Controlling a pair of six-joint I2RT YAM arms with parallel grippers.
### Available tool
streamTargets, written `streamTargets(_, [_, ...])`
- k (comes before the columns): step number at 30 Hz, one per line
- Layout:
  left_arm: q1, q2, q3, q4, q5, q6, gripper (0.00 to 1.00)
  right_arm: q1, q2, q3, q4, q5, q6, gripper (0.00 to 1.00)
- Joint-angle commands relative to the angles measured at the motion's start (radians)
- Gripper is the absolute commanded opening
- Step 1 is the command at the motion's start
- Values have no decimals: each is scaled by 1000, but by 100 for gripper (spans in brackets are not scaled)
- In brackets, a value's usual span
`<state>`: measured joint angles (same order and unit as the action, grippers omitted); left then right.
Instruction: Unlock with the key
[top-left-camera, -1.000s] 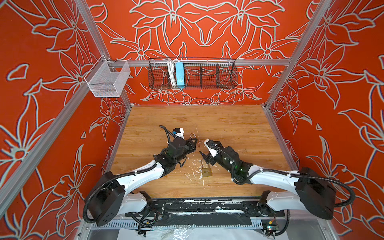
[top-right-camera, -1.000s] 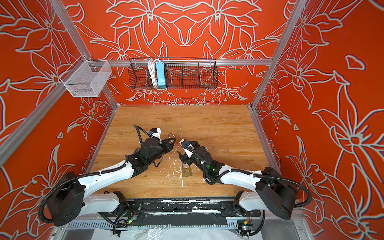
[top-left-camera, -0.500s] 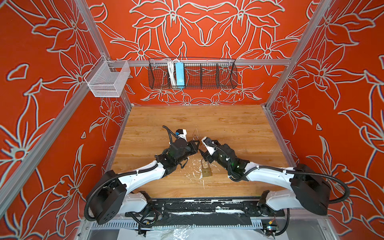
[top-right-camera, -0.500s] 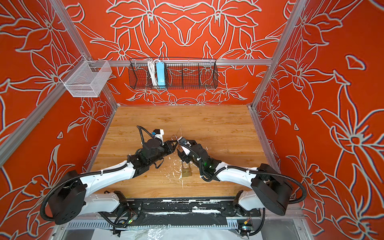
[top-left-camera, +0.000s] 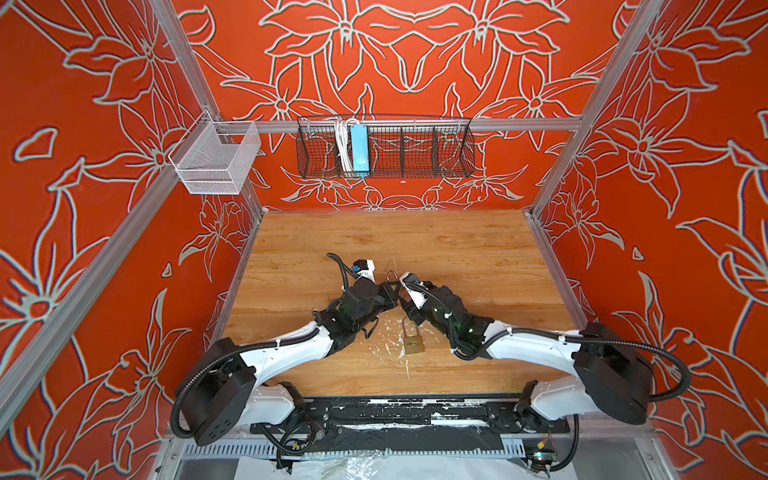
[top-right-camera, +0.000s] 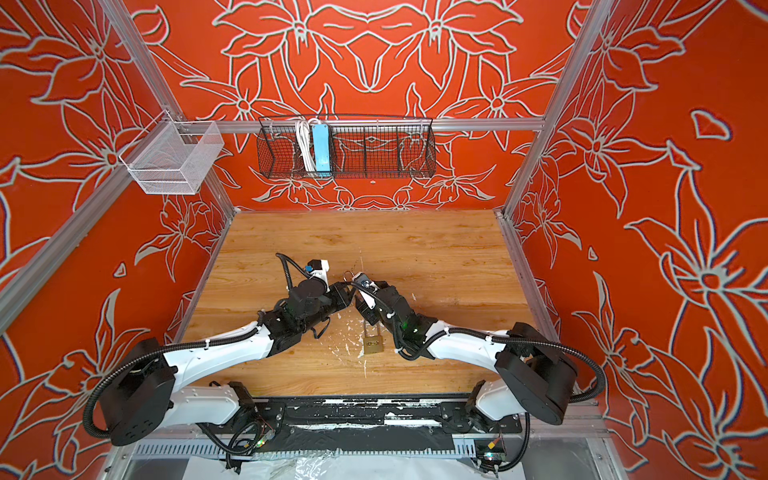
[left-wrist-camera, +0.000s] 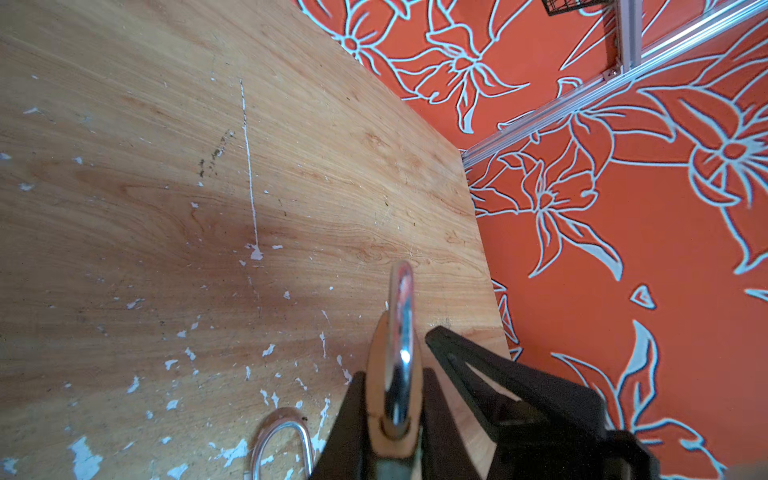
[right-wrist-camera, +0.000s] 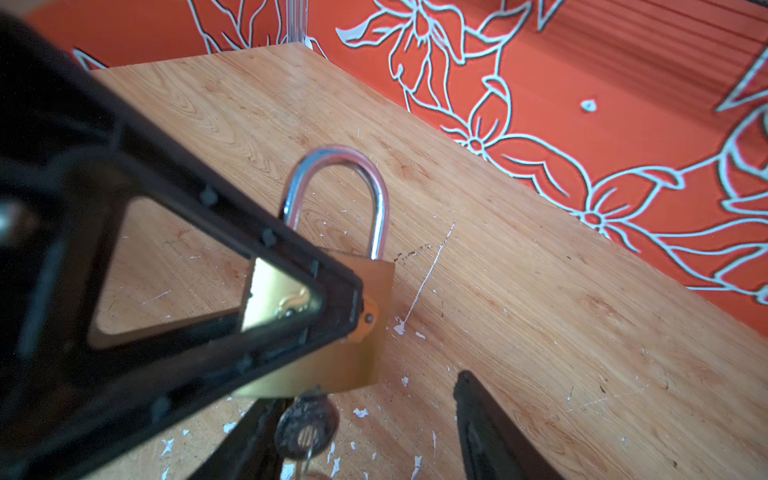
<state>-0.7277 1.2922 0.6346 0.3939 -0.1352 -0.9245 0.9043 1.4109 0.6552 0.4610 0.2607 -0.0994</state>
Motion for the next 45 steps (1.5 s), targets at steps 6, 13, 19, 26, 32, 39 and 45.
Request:
streamTargets(6, [-6, -50, -11, 76, -88, -14, 0, 3, -9, 13, -14, 46, 12, 65])
streamTargets(13, [-6, -61, -19, 68, -139, -13, 0, 2, -33, -17, 17, 21, 3, 79])
streamTargets(19, [-6, -74, -18, 69, -120, -17, 0, 2, -32, -15, 15, 19, 7, 81])
streamTargets(26, [-6, -80, -19, 68, -115, -19, 0, 2, -21, -3, 2, -12, 1, 76])
streamTargets(32, [-6, -74, -13, 62, -100, -19, 0, 2, -16, 1, 2, 7, 7, 76])
streamTargets(39, [-5, -51, -4, 65, -72, -27, 0, 2, -14, 3, -1, -4, 9, 74])
streamTargets(45, [-6, -33, 0, 69, -58, -34, 0, 2, -4, 8, -3, -15, 10, 74])
